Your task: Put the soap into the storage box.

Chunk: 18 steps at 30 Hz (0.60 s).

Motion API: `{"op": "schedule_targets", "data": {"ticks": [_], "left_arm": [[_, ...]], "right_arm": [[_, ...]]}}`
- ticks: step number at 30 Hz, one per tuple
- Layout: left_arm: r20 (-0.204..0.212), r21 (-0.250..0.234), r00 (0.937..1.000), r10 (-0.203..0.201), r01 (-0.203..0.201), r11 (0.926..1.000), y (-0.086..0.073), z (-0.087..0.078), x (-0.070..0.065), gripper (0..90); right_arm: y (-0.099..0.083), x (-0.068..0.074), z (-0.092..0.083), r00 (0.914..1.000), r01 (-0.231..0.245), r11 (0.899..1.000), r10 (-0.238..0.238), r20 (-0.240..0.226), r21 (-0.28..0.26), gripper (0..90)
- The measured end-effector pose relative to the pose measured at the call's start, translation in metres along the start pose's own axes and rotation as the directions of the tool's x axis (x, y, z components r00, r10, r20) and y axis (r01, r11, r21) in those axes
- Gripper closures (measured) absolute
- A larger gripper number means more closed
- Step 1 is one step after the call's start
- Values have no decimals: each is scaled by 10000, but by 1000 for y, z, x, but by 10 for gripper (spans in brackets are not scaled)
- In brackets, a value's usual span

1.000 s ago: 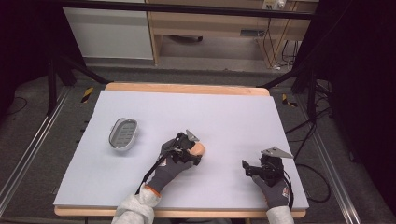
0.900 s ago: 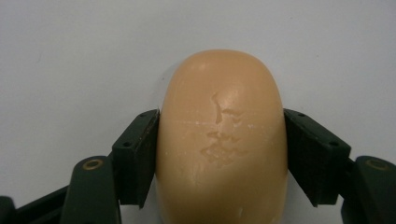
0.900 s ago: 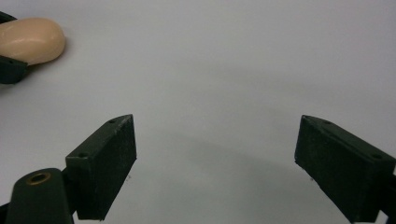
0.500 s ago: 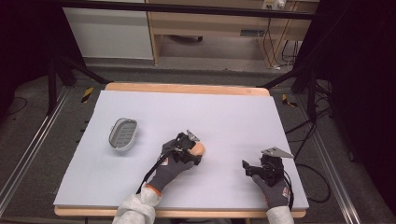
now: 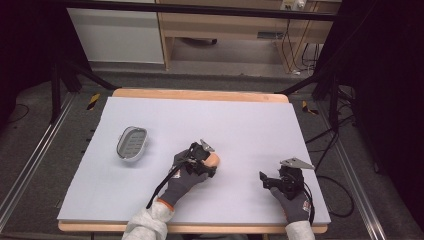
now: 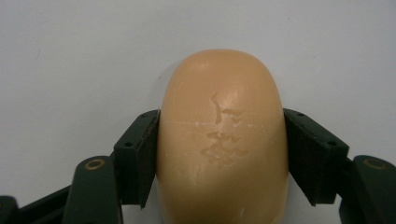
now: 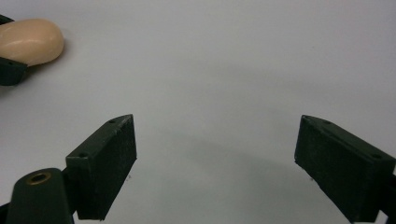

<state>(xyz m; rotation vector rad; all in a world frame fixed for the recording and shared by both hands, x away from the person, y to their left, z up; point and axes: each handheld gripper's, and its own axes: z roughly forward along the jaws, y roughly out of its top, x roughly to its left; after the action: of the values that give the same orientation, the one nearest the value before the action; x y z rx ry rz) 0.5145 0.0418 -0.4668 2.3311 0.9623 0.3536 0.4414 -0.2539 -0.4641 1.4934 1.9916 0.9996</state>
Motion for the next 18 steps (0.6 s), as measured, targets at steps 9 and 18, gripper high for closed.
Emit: {"op": "schedule_targets", "data": {"ticks": [9, 18], "left_arm": [[-10, -329, 9999, -154, 153, 9993, -3, -19, 3, 319], [-3, -908, 9989, -479, 477, 9947, -9, -50, 17, 319]], "right_arm": [[0, -1, 0, 10000, 59, 10000, -59, 73, -29, 129], [-1, -1, 0, 9999, 59, 10000, -59, 113, -23, 129]]}}
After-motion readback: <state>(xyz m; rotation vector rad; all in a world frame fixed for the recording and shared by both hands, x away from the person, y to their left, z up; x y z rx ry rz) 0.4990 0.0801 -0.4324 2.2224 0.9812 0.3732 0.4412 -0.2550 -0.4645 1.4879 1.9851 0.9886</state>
